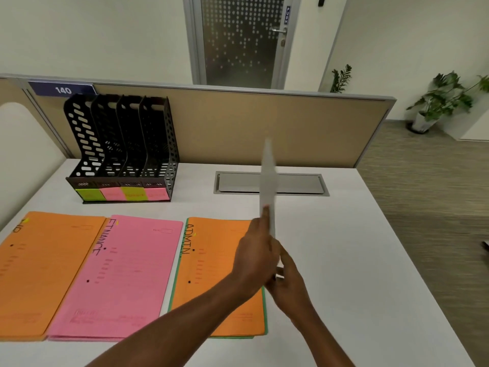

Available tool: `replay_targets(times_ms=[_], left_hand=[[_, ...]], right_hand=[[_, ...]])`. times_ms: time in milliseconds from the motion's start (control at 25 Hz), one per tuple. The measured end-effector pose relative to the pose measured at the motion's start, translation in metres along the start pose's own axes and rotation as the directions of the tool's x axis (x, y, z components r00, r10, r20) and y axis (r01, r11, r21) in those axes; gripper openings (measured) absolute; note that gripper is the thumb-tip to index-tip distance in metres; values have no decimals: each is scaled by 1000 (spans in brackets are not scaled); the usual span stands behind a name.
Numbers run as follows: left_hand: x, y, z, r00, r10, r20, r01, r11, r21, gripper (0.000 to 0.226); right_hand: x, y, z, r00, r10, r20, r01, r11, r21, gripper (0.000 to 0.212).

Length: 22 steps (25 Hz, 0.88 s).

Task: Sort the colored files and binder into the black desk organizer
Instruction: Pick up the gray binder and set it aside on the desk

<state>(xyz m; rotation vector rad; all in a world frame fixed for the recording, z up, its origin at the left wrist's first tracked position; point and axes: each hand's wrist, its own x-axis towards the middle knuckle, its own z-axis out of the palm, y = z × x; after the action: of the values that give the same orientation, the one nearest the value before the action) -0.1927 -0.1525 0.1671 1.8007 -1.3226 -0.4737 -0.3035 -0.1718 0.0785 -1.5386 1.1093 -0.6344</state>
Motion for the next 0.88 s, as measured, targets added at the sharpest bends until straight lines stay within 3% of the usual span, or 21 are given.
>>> replay_targets(times_ms=[40, 120, 160, 240, 320, 400, 520, 600, 680, 800, 880], left_hand=[[-6, 4, 9, 996, 58, 61, -65, 989, 131, 67], [-17, 12, 27, 968, 149, 204, -202, 941, 272, 69], [-22, 15, 36, 941, 184, 285, -266, 922, 280, 69], [-31, 14, 51, 878, 207, 432, -352, 890, 289, 67], [-40, -3, 61, 867, 116, 485, -307, 891, 335, 69], [-47, -33, 64, 883, -9, 470, -206, 892, 403, 72], [-56, -85, 58, 859, -145, 491, -164, 830, 533, 75], [-61, -108, 53, 868, -156, 472, -169, 801, 574, 80], [-57, -117, 49, 904, -94, 417, -189, 787, 587, 89], [-23, -114, 36, 956, 79, 282, -241, 761, 602, 103], [8, -104, 18, 948, 206, 242, -314, 735, 601, 95]], right_hand=[[4, 5, 5, 1000, 12, 3, -12, 995, -97, 48], [2, 21, 8, 984, 151, -93, -149, 989, 23, 36], [-2, 30, 6, 946, 271, -177, -228, 946, 229, 32], [-13, 40, -6, 905, 399, -151, -241, 770, 590, 28], [-20, 43, -21, 874, 482, -61, -229, 519, 823, 35], [-23, 44, -26, 839, 538, -76, -190, 422, 886, 29], [-38, 49, -26, 819, 572, -47, -145, 285, 947, 49], [-47, 55, -32, 824, 566, -21, -172, 285, 943, 53], [-48, 49, -41, 840, 542, -18, -178, 307, 935, 39], [-43, 25, -69, 855, 515, -67, -172, 402, 899, 14], [-41, 7, -93, 863, 500, -72, -217, 496, 841, 20]])
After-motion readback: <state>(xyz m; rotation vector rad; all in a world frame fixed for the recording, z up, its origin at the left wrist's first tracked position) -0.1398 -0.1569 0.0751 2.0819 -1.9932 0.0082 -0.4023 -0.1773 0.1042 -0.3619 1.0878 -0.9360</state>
